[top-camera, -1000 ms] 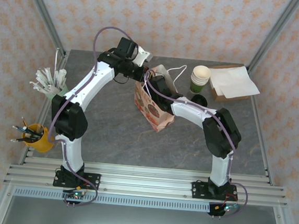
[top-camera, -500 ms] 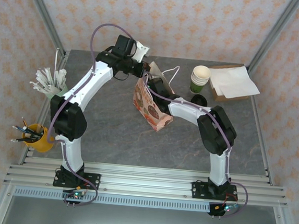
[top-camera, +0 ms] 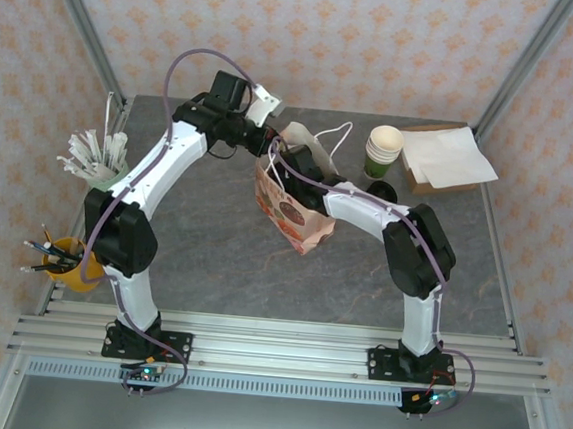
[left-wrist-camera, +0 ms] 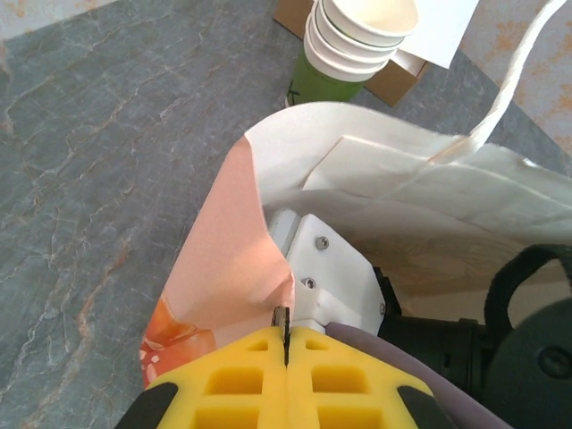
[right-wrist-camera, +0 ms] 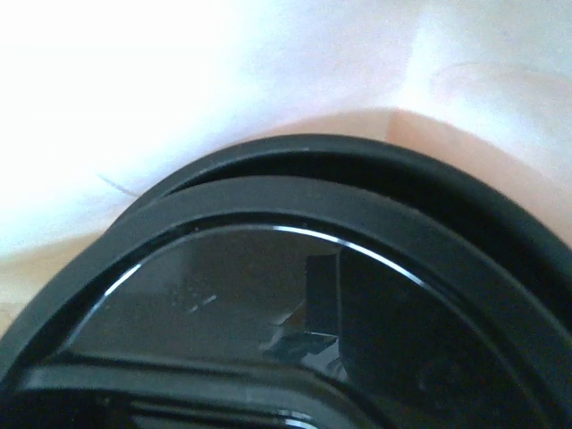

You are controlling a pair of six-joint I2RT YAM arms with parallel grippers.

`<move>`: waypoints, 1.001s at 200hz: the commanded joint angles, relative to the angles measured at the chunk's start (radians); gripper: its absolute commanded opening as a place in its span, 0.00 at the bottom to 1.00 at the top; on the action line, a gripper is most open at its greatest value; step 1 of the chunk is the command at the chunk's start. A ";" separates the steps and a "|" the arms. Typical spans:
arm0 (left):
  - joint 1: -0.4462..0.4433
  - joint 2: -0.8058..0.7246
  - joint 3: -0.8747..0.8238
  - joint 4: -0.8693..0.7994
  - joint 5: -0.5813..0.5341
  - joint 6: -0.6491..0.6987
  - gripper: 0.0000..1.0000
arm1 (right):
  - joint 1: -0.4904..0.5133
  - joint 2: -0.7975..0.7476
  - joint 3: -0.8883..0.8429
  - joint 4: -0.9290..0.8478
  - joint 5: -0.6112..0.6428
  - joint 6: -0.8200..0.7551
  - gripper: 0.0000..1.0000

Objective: Pack the takeout coffee

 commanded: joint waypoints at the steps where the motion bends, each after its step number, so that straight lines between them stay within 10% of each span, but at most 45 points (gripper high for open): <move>1: 0.015 -0.032 0.011 -0.021 0.011 0.008 0.00 | -0.027 -0.015 0.006 0.009 -0.062 -0.044 0.38; 89: 0.017 0.014 0.066 -0.113 0.054 0.052 0.00 | -0.038 0.000 -0.005 0.123 -0.107 -0.150 0.43; 126: 0.018 0.033 0.178 -0.228 -0.115 0.059 0.58 | -0.044 -0.018 0.003 0.066 -0.149 -0.176 0.45; 200: 0.000 0.173 0.422 -0.336 -0.221 0.228 0.63 | -0.062 -0.004 0.024 0.028 -0.189 -0.214 0.45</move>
